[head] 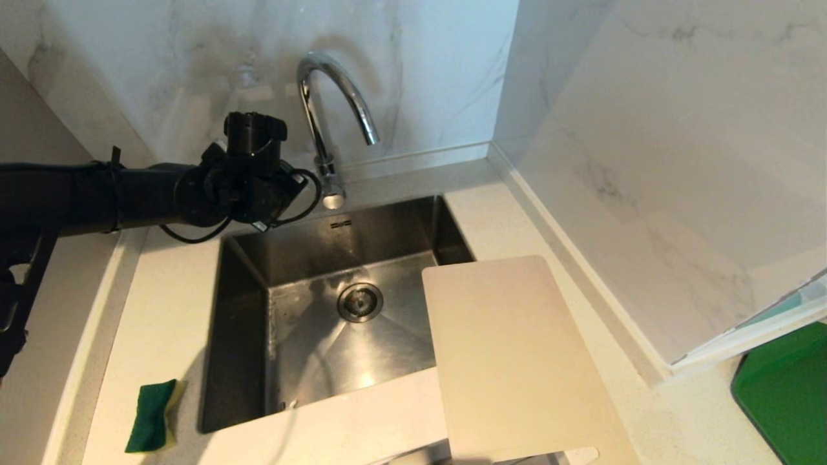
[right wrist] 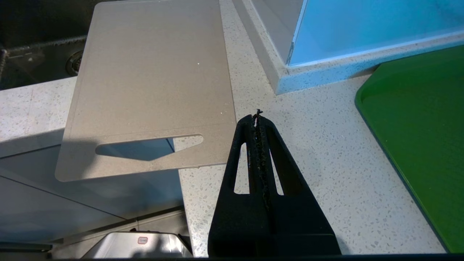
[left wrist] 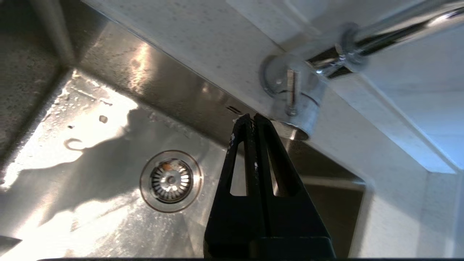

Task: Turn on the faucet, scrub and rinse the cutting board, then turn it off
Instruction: Turn on the tap

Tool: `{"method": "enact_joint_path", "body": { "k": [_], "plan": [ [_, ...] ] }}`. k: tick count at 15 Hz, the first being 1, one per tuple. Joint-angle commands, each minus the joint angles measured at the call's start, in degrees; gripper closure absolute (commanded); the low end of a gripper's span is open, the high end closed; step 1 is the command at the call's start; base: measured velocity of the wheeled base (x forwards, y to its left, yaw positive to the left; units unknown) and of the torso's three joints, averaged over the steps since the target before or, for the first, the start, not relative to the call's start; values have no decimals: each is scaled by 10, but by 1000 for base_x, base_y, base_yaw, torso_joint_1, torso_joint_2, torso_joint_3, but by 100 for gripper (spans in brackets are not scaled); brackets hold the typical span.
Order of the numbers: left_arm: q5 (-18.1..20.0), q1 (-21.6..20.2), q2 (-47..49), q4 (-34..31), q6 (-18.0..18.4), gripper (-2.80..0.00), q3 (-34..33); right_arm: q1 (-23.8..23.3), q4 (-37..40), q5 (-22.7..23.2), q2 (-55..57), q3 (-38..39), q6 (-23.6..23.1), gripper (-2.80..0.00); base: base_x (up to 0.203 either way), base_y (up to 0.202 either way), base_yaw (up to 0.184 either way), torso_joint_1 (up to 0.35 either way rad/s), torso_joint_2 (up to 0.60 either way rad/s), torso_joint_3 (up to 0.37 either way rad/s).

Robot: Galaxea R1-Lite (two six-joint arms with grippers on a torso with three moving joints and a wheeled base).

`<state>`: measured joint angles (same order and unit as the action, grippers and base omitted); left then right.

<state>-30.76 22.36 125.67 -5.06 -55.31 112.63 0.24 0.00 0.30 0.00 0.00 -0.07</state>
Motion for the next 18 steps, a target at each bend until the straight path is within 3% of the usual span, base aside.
{"method": "enact_joint_path", "body": {
  "k": [1, 18],
  "plan": [
    [-2, 0, 6, -2, -2, 0, 0, 0, 0, 0, 0, 1, 0, 0, 0, 0, 0, 0, 0, 0],
    [33, 16, 4, 16, 2, 0, 0, 0, 0, 0, 0, 1, 0, 0, 0, 0, 0, 0, 0, 0]
  ]
}}
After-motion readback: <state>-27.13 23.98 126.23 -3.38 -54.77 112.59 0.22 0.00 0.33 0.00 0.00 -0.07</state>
